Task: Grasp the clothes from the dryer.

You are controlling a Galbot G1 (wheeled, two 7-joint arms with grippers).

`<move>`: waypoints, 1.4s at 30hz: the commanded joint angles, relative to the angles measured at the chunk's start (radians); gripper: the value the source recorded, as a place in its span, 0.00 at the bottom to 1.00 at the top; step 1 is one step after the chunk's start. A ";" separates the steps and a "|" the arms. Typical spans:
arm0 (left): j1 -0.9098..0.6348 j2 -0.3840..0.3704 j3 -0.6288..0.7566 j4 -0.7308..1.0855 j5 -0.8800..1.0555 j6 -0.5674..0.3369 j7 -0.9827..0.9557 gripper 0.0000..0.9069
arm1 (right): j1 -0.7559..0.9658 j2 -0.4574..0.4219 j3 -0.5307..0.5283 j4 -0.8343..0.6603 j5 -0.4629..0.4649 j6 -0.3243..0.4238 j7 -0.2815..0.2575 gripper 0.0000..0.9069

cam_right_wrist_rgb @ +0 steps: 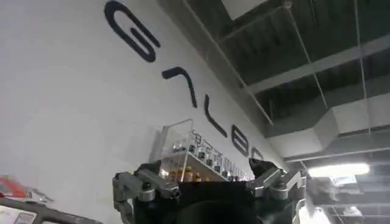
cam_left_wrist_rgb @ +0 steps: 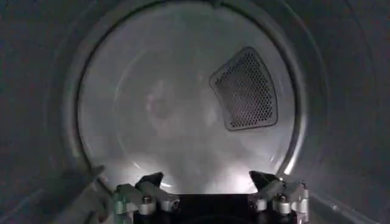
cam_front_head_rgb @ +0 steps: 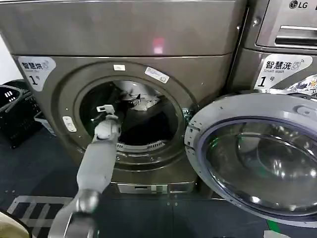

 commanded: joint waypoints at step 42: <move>-0.295 -0.031 0.806 0.351 0.508 -0.072 0.813 1.00 | 0.078 0.021 -0.132 0.006 -0.077 0.016 -0.021 1.00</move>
